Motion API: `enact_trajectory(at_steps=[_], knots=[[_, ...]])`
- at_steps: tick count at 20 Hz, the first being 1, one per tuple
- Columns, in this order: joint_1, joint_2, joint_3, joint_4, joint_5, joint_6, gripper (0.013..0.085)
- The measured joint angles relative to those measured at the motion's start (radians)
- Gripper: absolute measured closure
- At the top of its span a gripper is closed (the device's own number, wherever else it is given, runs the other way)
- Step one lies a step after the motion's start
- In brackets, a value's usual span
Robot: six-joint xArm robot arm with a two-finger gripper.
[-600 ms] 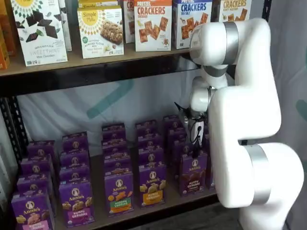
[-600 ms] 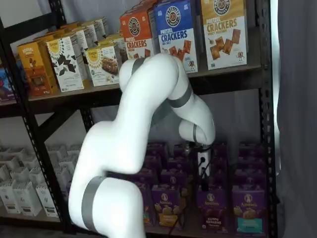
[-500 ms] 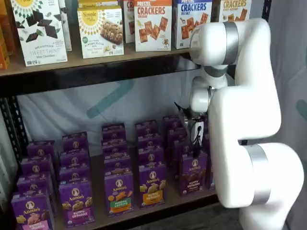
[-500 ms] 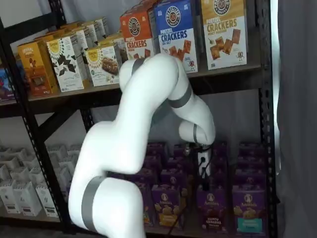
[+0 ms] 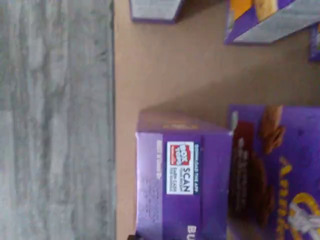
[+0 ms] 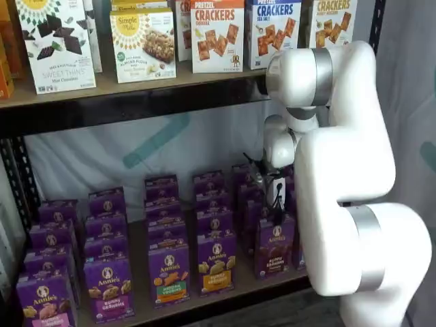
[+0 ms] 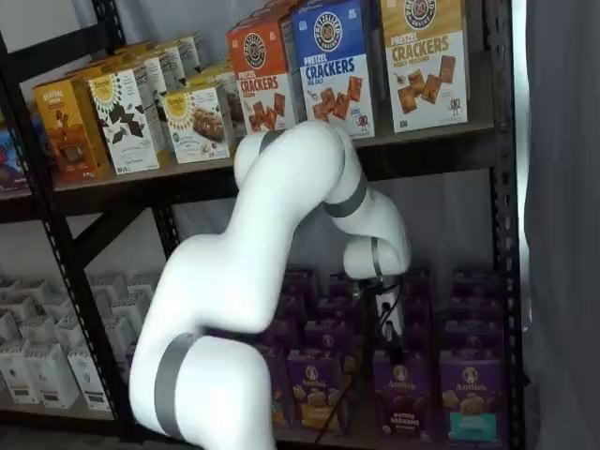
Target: Pick up the purple box with a brown patch in the center, on the bottom shelf, the fifth box from the left
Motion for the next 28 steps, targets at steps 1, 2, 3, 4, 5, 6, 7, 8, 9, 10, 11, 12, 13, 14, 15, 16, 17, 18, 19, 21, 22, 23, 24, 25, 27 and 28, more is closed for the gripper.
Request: enact_trajectory(at_steps=[1, 2, 3, 4, 5, 6, 7, 8, 9, 10, 11, 12, 13, 14, 15, 16, 17, 18, 19, 21, 22, 23, 24, 25, 27, 28], knots=[[-0.001, -0.001, -0.002, -0.028, 0.012, 0.022, 0.0130], [-0.004, -0.004, 0.001, -0.048, 0.019, 0.038, 0.0130], [-0.008, -0.012, 0.008, -0.060, 0.027, 0.044, 0.0130], [-0.012, -0.020, 0.017, -0.060, 0.028, 0.039, 0.0130], [-0.016, -0.029, 0.027, -0.053, 0.026, 0.029, 0.0130], [-0.021, -0.041, 0.039, -0.038, 0.024, 0.012, 0.0130], [-0.024, -0.050, 0.047, -0.028, 0.023, 0.000, 0.0130], [-0.027, -0.058, 0.056, -0.022, 0.021, -0.008, 0.0130], [-0.029, -0.065, 0.062, -0.016, 0.021, -0.015, 0.0130], [-0.031, -0.072, 0.068, -0.009, 0.022, -0.022, 0.0130], [-0.032, -0.078, 0.072, -0.003, 0.024, -0.029, 0.0130], [-0.032, -0.082, 0.075, 0.000, 0.027, -0.033, 0.0130], [-0.032, -0.086, 0.077, 0.000, 0.030, -0.033, 0.0130], [-0.032, -0.088, 0.078, -0.002, 0.031, -0.031, 0.0130], [-0.032, -0.089, 0.079, -0.007, 0.034, -0.027, 0.0130], [-0.032, -0.090, 0.078, -0.011, 0.037, -0.023, 0.0130], [-0.032, -0.089, 0.077, -0.015, 0.041, -0.019, 0.0130], [-0.030, -0.087, 0.073, -0.022, 0.047, -0.012, 0.0130], [-0.029, -0.083, 0.068, -0.029, 0.053, -0.005, 0.0130], [-0.027, -0.075, 0.060, -0.039, 0.061, 0.006, 0.0130], [-0.025, -0.071, 0.056, -0.039, 0.065, 0.007, 0.0130], [-0.024, -0.066, 0.051, -0.036, 0.071, 0.007, 0.0130], [-0.023, -0.062, 0.047, -0.037, 0.075, 0.009, 0.0130], [-0.021, -0.057, 0.044, -0.040, 0.079, 0.013, 0.0130], [-0.018, -0.047, 0.037, -0.044, 0.087, 0.020, 0.0130], [-0.017, -0.042, 0.033, -0.047, 0.089, 0.024, 0.0130]])
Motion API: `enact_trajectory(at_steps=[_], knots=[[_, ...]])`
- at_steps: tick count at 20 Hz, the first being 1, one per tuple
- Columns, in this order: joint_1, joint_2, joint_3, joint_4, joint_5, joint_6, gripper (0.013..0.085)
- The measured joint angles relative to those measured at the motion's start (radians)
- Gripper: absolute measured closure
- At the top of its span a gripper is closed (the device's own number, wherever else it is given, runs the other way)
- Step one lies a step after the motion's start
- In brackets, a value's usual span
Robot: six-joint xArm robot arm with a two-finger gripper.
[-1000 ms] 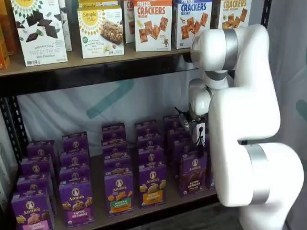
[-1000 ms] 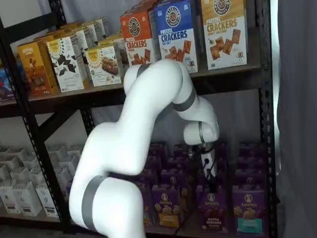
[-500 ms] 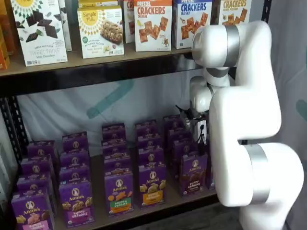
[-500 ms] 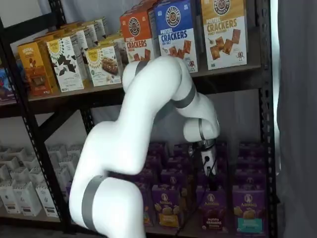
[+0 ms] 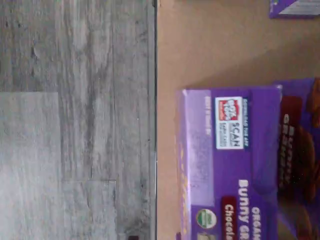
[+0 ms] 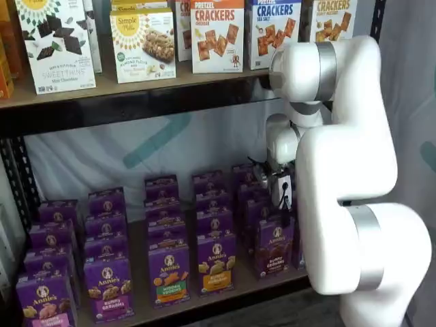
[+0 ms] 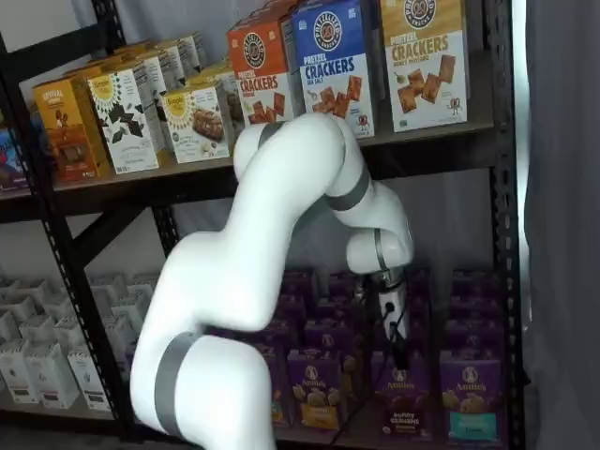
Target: Pick up the purple box with a brown patch in the center, on the bottom shelf, the fifth box from the left
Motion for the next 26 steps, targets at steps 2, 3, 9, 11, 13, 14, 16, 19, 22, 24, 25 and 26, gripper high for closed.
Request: enact_trajectory(at_steps=[2, 3, 9, 11, 13, 14, 16, 19, 22, 24, 25, 26], knots=[[0.003, 0.011, -0.007, -0.003, 0.005, 0.006, 0.0130], [0.004, 0.017, -0.010, -0.001, 0.007, 0.005, 0.0130], [0.007, 0.054, -0.029, 0.080, -0.010, -0.060, 0.0130], [0.005, 0.068, -0.037, 0.089, -0.024, -0.069, 0.0130], [0.003, 0.081, -0.048, 0.090, -0.028, -0.071, 0.0130], [0.002, 0.088, -0.052, 0.089, -0.031, -0.071, 0.0130], [-0.001, 0.100, -0.060, 0.081, -0.041, -0.067, 0.0130], [-0.005, 0.118, -0.072, 0.076, -0.056, -0.067, 0.0130], [-0.007, 0.133, -0.084, 0.091, -0.065, -0.082, 0.0170], [-0.007, 0.140, -0.090, 0.098, -0.067, -0.088, 0.0210], [-0.006, 0.144, -0.094, 0.109, -0.067, -0.097, 0.0250], [-0.005, 0.145, -0.097, 0.118, -0.066, -0.103, 0.0250]])
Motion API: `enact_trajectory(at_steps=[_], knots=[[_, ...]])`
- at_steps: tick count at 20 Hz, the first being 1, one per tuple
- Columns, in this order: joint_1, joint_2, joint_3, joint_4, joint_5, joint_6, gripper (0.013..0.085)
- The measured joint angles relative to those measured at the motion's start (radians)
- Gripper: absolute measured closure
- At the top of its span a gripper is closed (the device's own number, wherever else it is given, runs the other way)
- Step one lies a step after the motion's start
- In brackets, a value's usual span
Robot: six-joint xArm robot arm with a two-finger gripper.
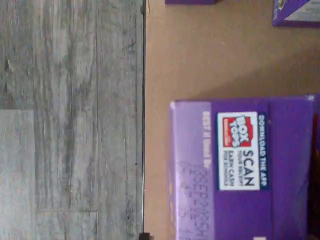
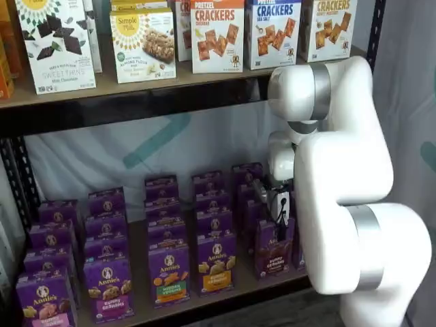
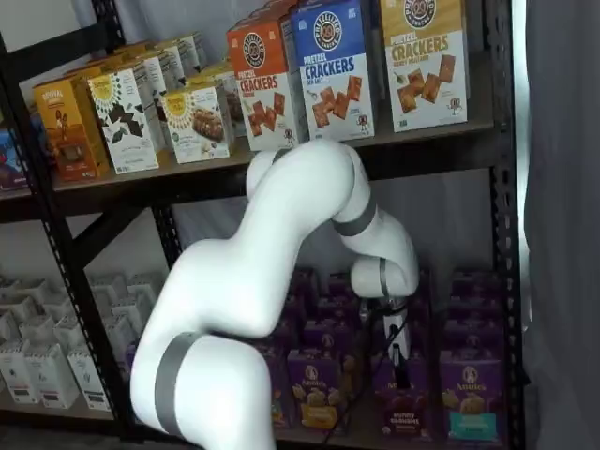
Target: Pick up the purple box with a brown patch in the center, on the bottom shelf, the fifth box from the left
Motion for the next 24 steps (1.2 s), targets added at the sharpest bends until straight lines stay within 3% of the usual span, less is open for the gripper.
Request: enact_trajectory(at_steps=[4, 6, 7, 18, 24], knots=[[-0.001, 0.002, -0.005, 0.018, -0.007, -0.017, 0.0330], [-0.001, 0.000, -0.007, 0.026, -0.006, -0.025, 0.0410], [-0.002, -0.001, -0.008, 0.027, -0.006, -0.026, 0.0410], [-0.003, -0.010, -0.014, -0.013, 0.025, 0.007, 0.0650], [-0.001, -0.013, -0.004, -0.049, 0.032, 0.041, 0.0650]])
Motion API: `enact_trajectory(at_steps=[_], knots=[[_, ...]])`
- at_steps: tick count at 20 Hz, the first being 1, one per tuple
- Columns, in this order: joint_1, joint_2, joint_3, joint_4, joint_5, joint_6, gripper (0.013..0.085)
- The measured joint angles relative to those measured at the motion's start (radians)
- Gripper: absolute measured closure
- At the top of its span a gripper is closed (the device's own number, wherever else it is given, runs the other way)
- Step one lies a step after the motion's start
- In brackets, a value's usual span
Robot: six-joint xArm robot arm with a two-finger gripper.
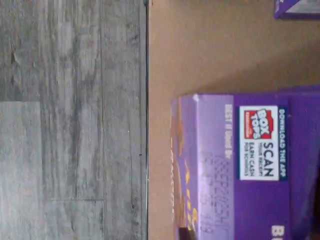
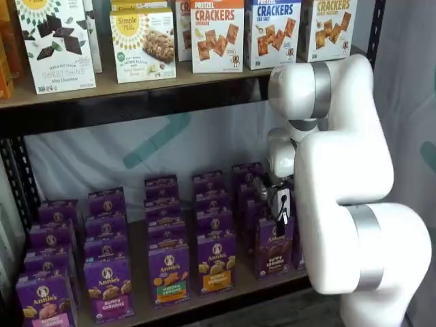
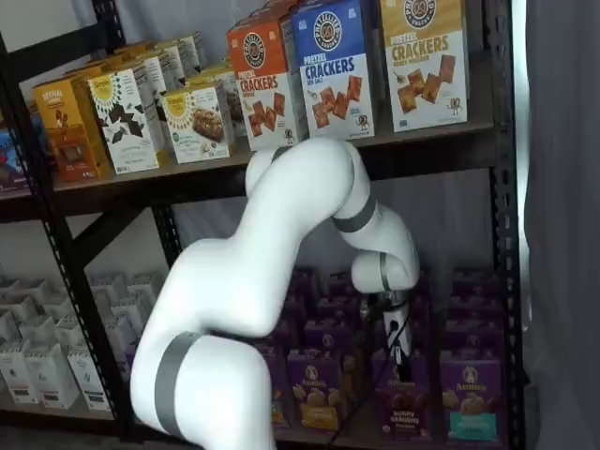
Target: Pick up the purple box with a brown patch in the center, on the bottom shelf, the fifth box from the left
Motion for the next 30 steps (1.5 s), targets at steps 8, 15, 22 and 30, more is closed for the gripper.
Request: enact_trajectory(at_steps=[8, 15, 22, 30], knots=[[-0.004, -0.033, 0.057, -0.010, -0.030, 0.006, 0.0690], [-0.007, -0.139, 0.221, 0.119, -0.112, -0.110, 0.0690], [-0.004, -0.273, 0.407, 0.144, -0.173, -0.129, 0.0690], [0.014, -0.427, 0.588, 0.117, -0.193, -0.086, 0.0690]])
